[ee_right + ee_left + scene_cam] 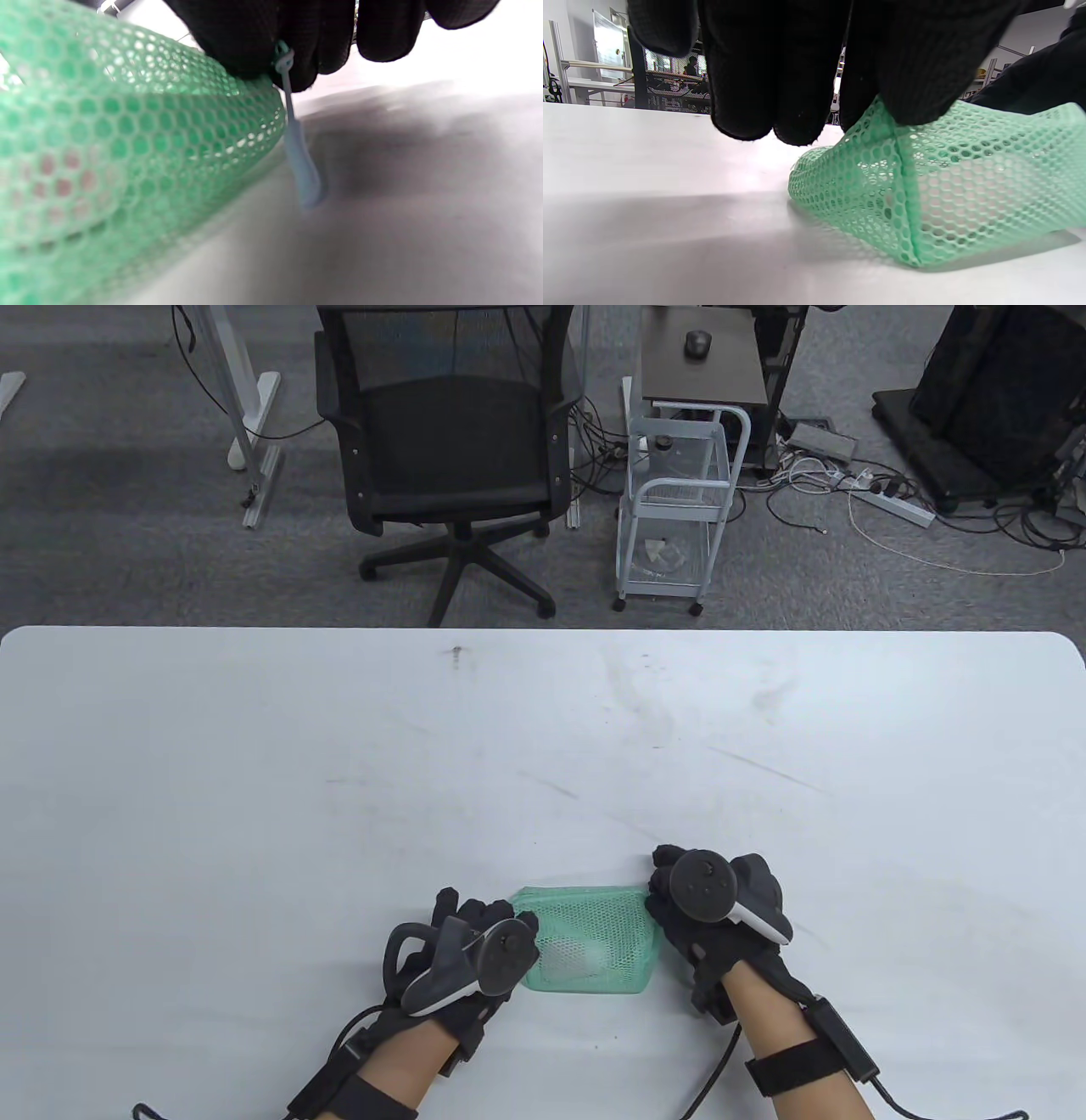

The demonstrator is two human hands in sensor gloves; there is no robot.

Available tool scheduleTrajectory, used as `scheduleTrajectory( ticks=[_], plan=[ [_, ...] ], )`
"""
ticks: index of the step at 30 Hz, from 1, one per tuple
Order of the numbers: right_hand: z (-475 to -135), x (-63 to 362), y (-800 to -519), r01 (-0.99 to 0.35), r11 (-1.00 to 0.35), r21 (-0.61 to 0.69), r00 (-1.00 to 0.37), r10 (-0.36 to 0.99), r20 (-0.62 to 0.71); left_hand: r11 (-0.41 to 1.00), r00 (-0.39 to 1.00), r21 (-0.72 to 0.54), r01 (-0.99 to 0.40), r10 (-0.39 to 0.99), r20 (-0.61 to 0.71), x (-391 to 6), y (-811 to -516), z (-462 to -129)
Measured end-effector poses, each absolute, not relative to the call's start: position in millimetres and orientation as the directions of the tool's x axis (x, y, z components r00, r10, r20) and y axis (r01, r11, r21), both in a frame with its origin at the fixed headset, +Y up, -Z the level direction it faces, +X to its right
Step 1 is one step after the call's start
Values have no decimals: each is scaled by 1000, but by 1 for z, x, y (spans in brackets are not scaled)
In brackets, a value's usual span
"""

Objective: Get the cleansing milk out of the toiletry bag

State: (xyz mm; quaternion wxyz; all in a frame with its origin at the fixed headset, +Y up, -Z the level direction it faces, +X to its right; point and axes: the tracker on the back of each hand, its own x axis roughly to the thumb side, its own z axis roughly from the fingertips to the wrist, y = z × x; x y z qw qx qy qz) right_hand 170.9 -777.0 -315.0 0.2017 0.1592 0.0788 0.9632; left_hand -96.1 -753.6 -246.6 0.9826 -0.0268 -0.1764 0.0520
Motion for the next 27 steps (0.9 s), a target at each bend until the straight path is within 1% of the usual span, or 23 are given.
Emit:
scheduleTrajectory(
  ticks=[7, 9, 12, 16, 21, 27],
  plan=[
    [-314, 182, -766, -506, -835, 215, -796, 548, 256, 989, 932, -57, -139, 150, 329, -104, -748, -248],
    [-312, 185, -763, -541, -808, 234, -768, 588, 254, 984, 931, -53, -167, 176, 319, -108, -745, -249],
    [-309, 186, -758, -582, -782, 224, -730, 624, 278, 980, 934, -37, -197, 199, 296, -116, -742, -251],
    [-304, 183, -748, -601, -776, 193, -700, 627, 341, 977, 941, -32, -211, 212, 265, -126, -741, -256],
    [-295, 177, -739, -649, -744, 159, -626, 641, 444, 971, 938, -78, -228, 240, 251, -136, -744, -263],
    [-286, 170, -728, -648, -749, 139, -579, 602, 550, 970, 941, -99, -222, 240, 238, -142, -748, -267]
  ],
)
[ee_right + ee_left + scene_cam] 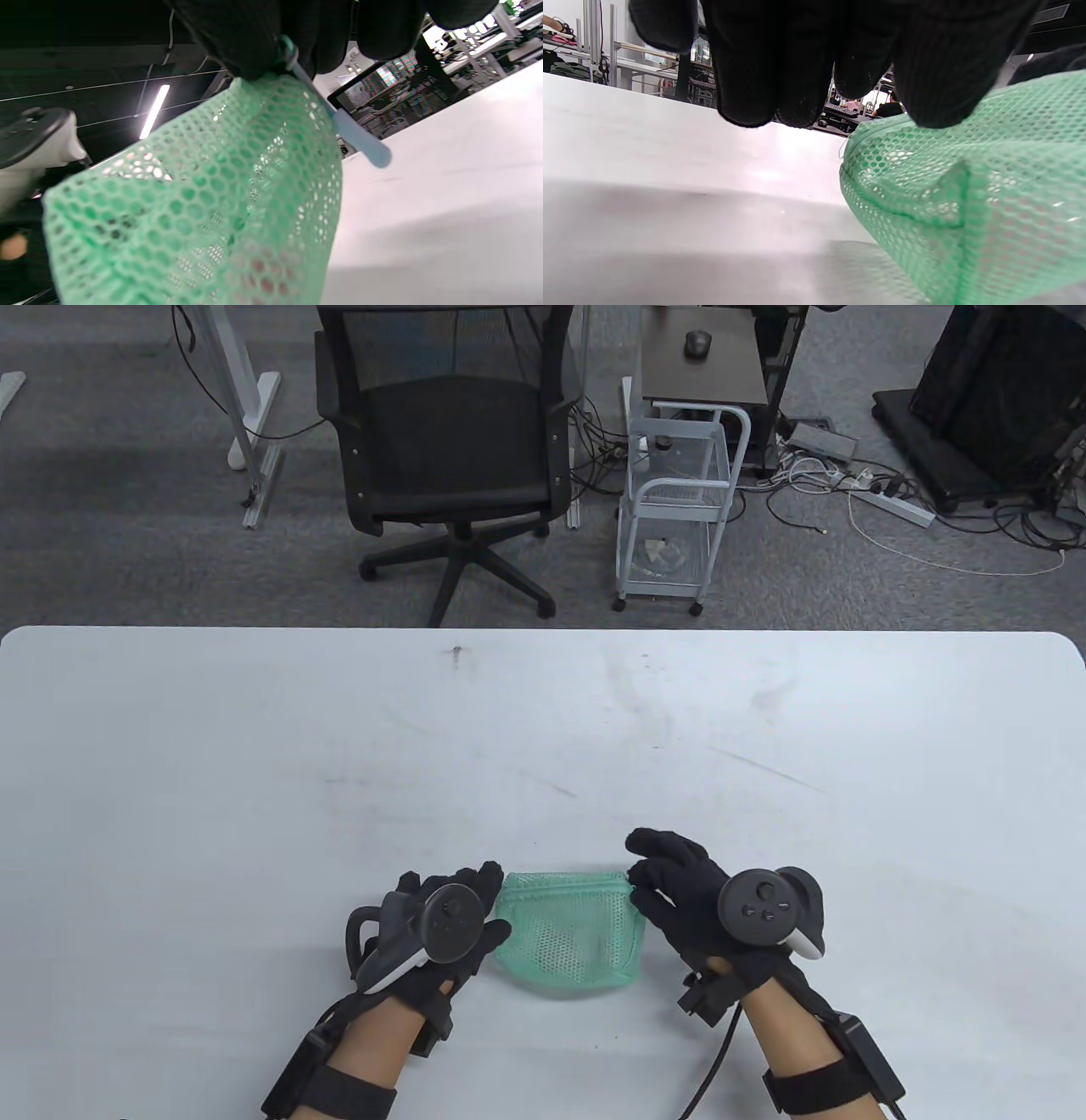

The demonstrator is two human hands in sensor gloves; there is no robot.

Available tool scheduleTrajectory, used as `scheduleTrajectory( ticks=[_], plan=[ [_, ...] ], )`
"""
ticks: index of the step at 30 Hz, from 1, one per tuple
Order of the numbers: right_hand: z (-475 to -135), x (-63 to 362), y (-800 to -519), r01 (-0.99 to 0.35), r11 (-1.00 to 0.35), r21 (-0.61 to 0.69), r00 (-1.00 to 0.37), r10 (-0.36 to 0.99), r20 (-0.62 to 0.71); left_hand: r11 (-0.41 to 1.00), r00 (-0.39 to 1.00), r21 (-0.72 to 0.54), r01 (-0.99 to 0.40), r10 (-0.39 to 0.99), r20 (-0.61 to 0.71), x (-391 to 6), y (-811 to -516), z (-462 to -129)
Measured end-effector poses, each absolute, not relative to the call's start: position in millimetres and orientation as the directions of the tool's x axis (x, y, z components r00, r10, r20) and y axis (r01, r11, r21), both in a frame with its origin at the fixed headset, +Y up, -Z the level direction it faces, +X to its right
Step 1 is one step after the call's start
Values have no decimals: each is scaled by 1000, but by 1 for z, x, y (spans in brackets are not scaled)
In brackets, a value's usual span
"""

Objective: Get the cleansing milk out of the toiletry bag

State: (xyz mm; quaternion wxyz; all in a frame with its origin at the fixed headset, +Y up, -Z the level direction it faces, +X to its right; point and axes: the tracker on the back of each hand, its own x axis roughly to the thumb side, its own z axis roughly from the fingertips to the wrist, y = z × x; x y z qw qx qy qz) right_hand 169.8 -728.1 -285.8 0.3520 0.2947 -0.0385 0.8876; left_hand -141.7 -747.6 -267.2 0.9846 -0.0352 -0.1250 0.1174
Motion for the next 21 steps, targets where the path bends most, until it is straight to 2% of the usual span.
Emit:
scheduleTrajectory(
  ticks=[15, 21],
  plan=[
    [-263, 146, -712, -572, -802, 174, -491, 504, 711, 966, 936, -189, -173, 221, 272, -142, -756, -274],
    [-257, 139, -709, -540, -825, 164, -484, 465, 741, 975, 941, -153, -161, 199, 274, -139, -756, -274]
  ],
)
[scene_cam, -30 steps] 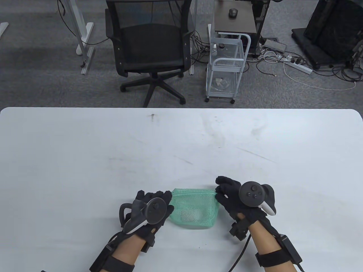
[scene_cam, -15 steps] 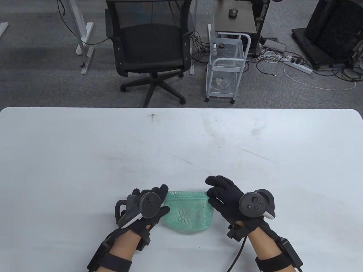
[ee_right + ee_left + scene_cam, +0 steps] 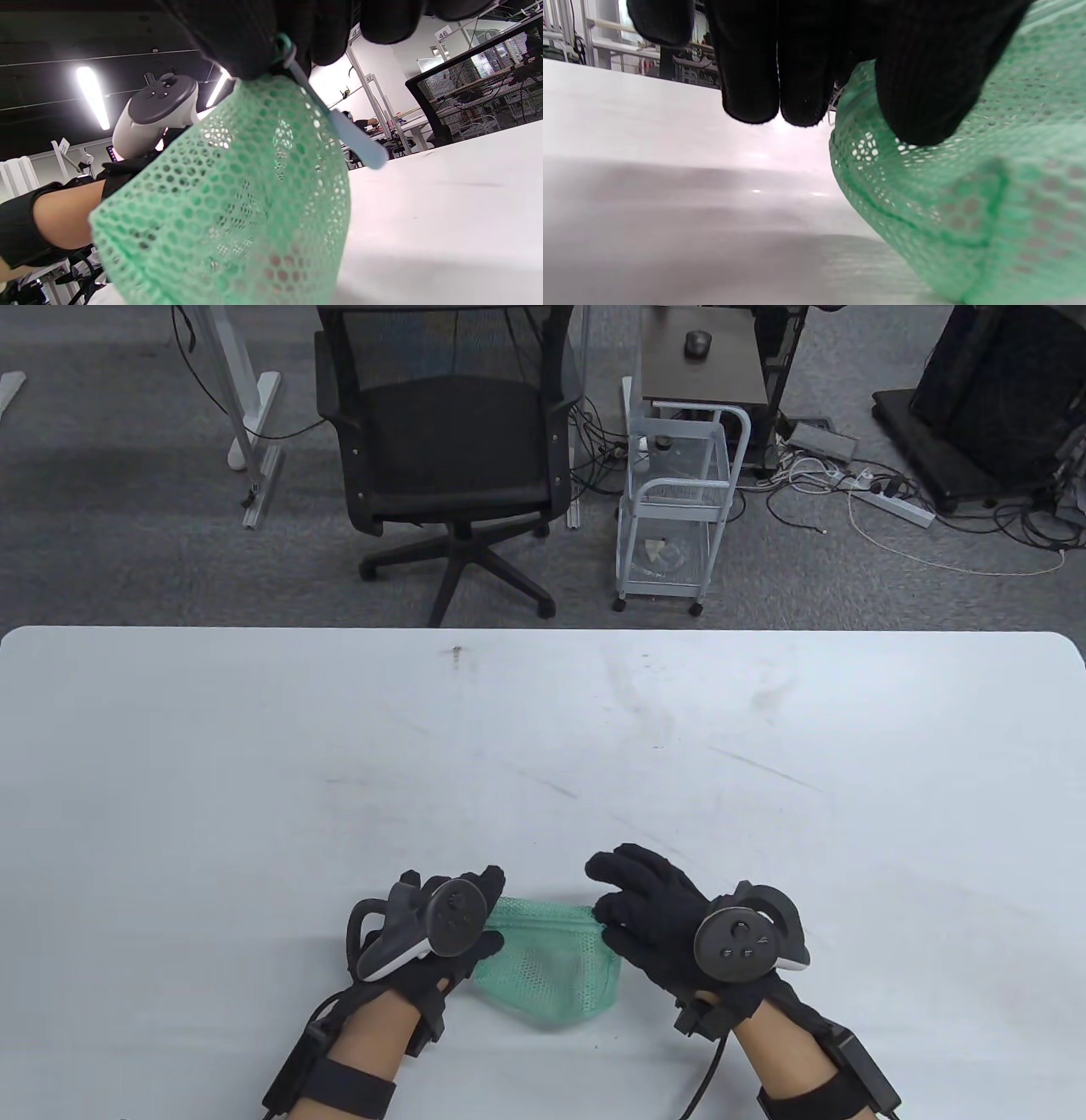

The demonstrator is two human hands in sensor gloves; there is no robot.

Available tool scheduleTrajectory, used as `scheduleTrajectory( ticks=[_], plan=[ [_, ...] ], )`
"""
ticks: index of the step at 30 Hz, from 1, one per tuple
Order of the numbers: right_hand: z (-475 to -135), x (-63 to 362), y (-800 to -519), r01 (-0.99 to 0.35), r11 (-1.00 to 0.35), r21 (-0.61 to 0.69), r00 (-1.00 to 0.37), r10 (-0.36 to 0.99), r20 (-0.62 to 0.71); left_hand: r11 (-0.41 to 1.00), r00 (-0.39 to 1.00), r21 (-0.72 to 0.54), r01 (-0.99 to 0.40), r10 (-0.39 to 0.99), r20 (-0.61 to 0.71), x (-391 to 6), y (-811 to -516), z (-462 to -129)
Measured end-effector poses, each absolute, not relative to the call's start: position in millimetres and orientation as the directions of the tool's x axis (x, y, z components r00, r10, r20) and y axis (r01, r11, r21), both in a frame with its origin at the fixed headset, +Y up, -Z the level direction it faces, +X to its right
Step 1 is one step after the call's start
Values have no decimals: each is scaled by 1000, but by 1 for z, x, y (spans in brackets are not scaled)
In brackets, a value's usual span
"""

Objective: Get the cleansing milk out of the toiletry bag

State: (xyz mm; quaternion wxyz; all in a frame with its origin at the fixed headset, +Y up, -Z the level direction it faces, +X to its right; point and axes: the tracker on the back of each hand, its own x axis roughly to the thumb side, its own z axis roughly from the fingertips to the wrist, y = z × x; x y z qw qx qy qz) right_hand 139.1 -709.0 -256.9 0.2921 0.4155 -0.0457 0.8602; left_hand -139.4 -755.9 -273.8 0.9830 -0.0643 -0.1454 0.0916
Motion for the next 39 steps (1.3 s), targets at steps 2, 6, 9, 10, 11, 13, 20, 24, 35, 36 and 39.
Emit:
scheduleTrajectory(
  ticks=[2, 6, 9, 10, 11, 13, 20, 24, 35, 36, 39],
  plan=[
    [-255, 137, -708, -532, -833, 154, -487, 450, 749, 978, 942, -134, -161, 193, 274, -139, -755, -274],
    [-254, 136, -707, -520, -844, 136, -500, 429, 752, 985, 948, -84, -152, 170, 269, -139, -754, -273],
    [-254, 137, -707, -509, -854, 108, -524, 407, 748, 985, 949, -69, -155, 168, 265, -140, -754, -273],
    [-253, 137, -707, -505, -858, 94, -537, 398, 743, 986, 951, -56, -155, 165, 262, -140, -754, -273],
    [-253, 137, -707, -503, -860, 85, -544, 392, 742, 987, 951, -45, -157, 164, 261, -140, -753, -273],
    [-253, 138, -706, -502, -862, 74, -555, 386, 736, 985, 953, -10, -170, 167, 254, -141, -750, -272],
    [-249, 139, -702, -455, -884, -109, -639, 239, 731, 958, 950, 147, -246, 208, 232, -147, -735, -265],
    [-251, 138, -705, -349, -911, -219, -725, 114, 680, 949, 955, 213, -234, 184, 231, -146, -728, -259],
    [-268, 147, -718, -312, -950, -20, -762, 237, 603, 970, 945, 104, -219, 184, 272, -137, -732, -257],
    [-269, 148, -718, -320, -947, -10, -761, 251, 598, 971, 944, 98, -219, 185, 273, -137, -733, -257],
    [-271, 150, -719, -344, -939, 11, -754, 282, 594, 969, 940, 86, -230, 198, 276, -137, -732, -257]
  ],
)
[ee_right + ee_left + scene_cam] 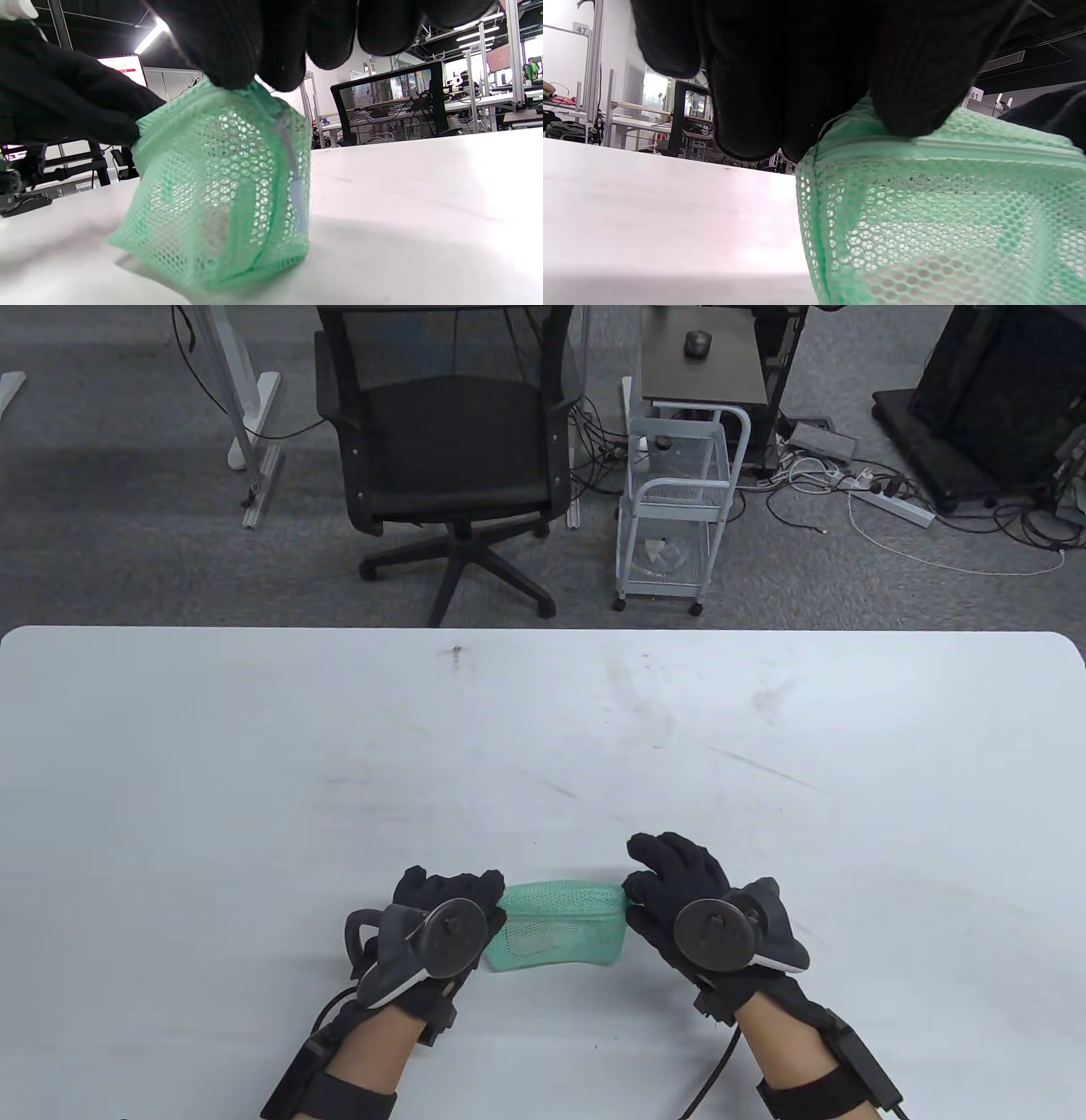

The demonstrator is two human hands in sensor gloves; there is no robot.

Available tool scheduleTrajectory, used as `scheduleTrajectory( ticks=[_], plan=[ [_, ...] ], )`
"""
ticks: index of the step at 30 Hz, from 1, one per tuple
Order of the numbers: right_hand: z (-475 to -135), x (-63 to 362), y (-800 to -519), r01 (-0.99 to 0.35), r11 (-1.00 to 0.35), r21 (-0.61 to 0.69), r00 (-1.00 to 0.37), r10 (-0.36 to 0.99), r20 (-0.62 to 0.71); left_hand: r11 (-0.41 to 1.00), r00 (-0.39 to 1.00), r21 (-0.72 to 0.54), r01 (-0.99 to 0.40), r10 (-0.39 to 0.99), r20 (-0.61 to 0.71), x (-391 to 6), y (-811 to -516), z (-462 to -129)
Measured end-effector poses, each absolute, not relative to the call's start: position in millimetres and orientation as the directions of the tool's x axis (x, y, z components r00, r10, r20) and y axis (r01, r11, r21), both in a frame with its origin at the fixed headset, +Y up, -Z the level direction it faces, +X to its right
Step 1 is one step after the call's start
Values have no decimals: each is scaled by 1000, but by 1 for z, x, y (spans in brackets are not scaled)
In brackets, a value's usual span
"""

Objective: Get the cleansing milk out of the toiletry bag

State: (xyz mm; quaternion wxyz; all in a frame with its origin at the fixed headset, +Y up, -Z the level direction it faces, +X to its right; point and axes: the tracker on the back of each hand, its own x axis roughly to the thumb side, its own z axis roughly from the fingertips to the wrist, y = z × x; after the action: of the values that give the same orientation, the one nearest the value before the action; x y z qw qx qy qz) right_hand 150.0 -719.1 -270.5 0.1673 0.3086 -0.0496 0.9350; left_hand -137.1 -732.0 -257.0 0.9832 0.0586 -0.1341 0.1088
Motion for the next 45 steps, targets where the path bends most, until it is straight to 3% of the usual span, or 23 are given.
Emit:
scheduleTrajectory(
  ticks=[8, 16, 25, 45],
  plan=[
    [-277, 160, -721, -379, -925, 30, -797, 342, 498, 963, 933, 72, -259, 230, 276, -138, -733, -257],
    [-289, 171, -735, -375, -916, 144, -818, 400, 414, 968, 933, 44, -245, 223, 282, -134, -737, -258],
    [-288, 159, -742, -284, -936, 207, -805, 350, 478, 969, 932, 21, -245, 230, 279, -133, -737, -257],
    [-284, 149, -744, -280, -949, 144, -781, 313, 541, 971, 929, 25, -238, 220, 297, -128, -736, -255]
  ],
)
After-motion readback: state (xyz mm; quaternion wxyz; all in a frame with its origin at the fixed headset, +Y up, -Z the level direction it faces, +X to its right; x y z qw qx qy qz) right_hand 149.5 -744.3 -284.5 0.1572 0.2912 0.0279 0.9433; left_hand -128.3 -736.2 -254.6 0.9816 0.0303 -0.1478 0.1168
